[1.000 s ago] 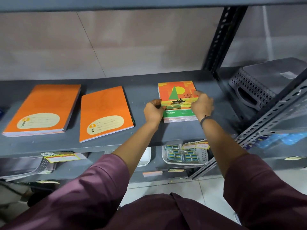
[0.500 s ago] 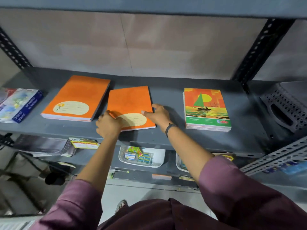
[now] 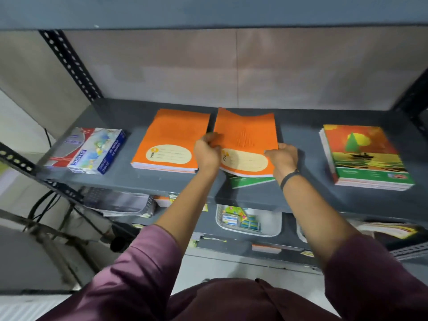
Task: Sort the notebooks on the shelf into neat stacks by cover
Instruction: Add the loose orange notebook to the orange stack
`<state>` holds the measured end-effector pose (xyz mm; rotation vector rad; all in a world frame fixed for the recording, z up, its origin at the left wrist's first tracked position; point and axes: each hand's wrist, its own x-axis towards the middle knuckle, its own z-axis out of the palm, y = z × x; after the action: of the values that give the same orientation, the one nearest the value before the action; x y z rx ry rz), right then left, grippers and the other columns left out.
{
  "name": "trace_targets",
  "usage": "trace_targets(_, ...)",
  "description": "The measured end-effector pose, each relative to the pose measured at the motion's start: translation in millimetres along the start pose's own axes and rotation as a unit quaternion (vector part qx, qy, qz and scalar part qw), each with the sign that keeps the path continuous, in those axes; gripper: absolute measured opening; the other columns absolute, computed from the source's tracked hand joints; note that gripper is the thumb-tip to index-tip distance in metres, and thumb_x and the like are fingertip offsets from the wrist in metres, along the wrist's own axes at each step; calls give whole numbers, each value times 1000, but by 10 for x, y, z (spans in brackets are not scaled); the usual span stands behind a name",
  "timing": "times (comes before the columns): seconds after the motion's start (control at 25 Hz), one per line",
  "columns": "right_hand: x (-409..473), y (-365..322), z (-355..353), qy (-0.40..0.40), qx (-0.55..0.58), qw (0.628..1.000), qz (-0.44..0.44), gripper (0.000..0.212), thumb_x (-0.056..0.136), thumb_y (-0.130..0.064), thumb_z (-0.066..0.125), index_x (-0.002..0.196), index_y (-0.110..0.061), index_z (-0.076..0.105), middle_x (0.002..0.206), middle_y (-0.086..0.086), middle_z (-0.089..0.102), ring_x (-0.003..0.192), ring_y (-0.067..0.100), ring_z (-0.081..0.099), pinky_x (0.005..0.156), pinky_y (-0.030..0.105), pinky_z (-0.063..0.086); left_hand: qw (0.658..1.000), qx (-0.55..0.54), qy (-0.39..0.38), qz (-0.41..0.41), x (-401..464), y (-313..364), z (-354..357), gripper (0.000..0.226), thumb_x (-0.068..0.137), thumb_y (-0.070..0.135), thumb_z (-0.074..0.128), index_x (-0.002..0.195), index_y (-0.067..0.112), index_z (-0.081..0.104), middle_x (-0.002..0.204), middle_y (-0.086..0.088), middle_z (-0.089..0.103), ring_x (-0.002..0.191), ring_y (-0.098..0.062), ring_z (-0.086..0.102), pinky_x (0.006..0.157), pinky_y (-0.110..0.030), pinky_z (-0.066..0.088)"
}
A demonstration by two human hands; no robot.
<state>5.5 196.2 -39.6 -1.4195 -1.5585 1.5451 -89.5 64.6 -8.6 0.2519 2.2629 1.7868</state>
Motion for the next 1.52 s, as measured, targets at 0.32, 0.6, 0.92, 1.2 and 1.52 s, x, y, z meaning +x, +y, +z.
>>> trace_targets(0.32,-563,-282,1355,-99,2,994,-53,23,82,7,57,103,7,65,112,28,67,85,23,56,80,43,52,993,80,45,72,844,-190,-1328,31,75,2,66,104,10,67,108,-11,71,91,-22,64,82,-21,51)
trace_targets(0.6,-619,-174,1606,-96,-102,987,-82,26,85,1,58,111,3,62,116,22,67,104,33,63,92,42,50,988,151,-7,29,1049,-521,-1629,34,82,16,64,114,9,62,105,-12,70,101,-31,63,91,-44,51)
trace_targets(0.92,-728,-154,1690,-126,-185,971,-86,55,89,0,55,141,-9,39,133,13,56,115,31,57,92,38,51,995,57,-81,-6,1062,-710,-1756,47,93,6,47,138,3,39,145,-11,45,130,-24,46,112,-37,35)
trace_targets(1.2,-705,-191,1609,-215,-147,963,-68,58,91,-3,52,145,-13,31,142,10,49,120,29,55,101,41,49,997,50,-60,-21,1062,-674,-1710,43,95,7,43,137,3,40,144,-12,47,131,-24,45,111,-32,35)
trace_targets(1.52,-420,-84,713,83,-358,912,-184,42,89,-13,45,131,-13,49,127,17,59,122,34,51,96,42,44,940,170,7,295,335,-356,-932,47,81,0,39,125,2,54,130,-18,58,125,-33,49,109,-38,34)
